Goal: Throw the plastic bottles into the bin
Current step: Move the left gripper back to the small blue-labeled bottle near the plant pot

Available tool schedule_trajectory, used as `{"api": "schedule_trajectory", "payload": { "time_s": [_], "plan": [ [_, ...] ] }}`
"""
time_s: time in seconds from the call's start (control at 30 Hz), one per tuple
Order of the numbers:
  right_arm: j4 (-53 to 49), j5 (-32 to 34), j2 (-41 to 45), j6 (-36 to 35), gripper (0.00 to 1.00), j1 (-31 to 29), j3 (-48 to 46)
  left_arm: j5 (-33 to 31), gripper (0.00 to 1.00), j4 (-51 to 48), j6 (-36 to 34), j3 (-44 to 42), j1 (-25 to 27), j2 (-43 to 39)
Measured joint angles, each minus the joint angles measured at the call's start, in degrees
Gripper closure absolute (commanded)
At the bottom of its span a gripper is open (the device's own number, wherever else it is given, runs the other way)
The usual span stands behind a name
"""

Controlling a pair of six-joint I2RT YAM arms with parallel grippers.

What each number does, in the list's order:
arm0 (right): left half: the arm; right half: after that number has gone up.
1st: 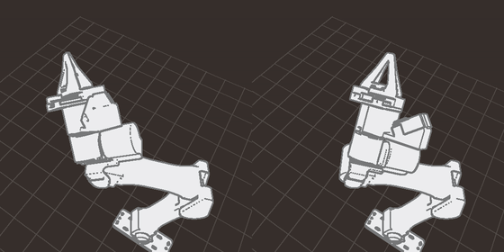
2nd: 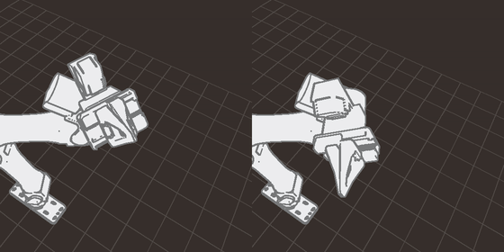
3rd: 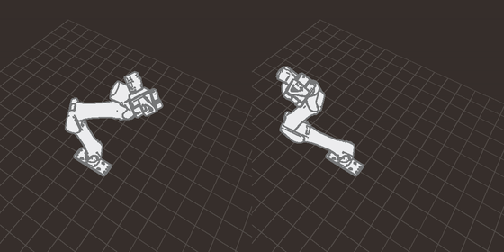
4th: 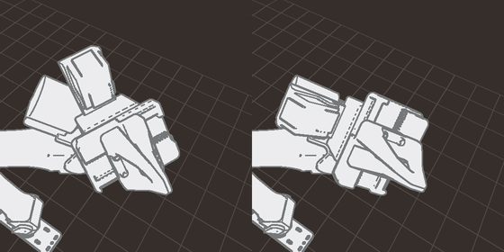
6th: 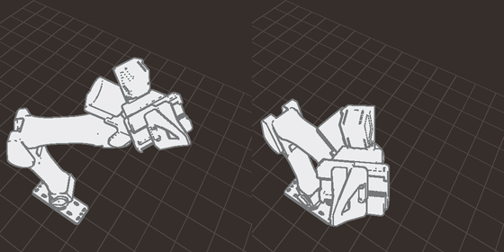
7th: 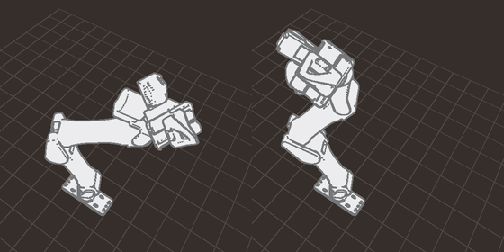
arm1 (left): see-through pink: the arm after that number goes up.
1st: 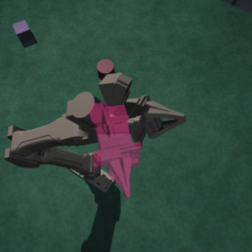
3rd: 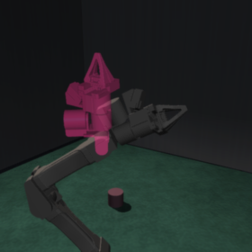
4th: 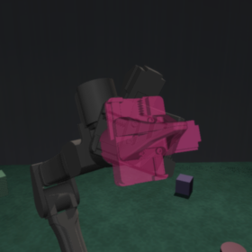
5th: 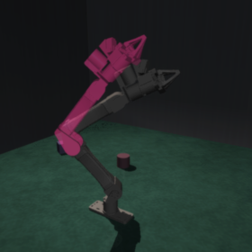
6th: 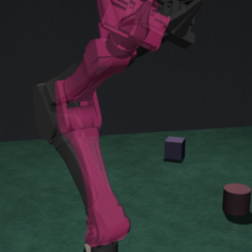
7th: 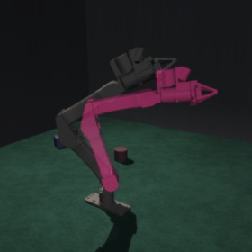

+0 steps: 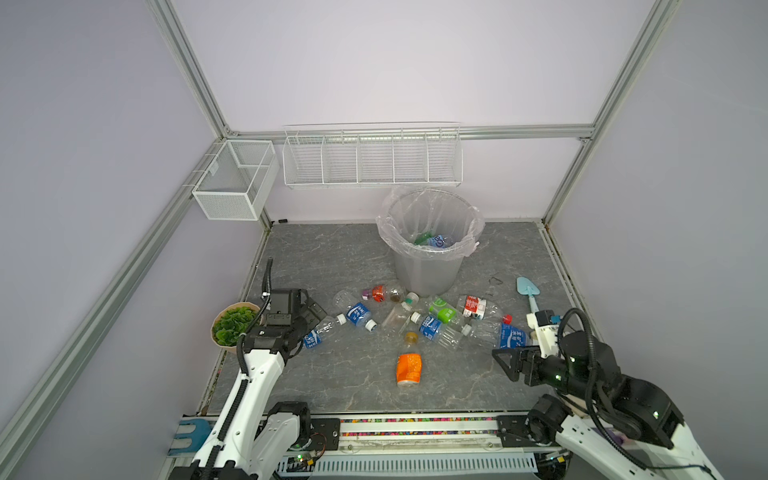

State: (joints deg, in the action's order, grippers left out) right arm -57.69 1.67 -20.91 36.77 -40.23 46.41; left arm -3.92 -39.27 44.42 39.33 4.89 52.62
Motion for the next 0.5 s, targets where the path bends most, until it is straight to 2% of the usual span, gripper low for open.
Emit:
{"api": "schedule_trajectory", "payload": {
  "time_s": [0.3, 0.5],
  "plan": [
    [-1.9, 0.5, 1.81, 0.52, 0.12, 0.0, -0.04, 0.57, 0.01, 2.8, 3.58, -4.74, -1.99, 0.35],
    [-2.89, 0.66, 2.78, 0.98, 0.12, 0.0, -0.04, 0.59, 0.01, 3.54, 4.15, -4.9, -3.67, 0.57]
  ]
}}
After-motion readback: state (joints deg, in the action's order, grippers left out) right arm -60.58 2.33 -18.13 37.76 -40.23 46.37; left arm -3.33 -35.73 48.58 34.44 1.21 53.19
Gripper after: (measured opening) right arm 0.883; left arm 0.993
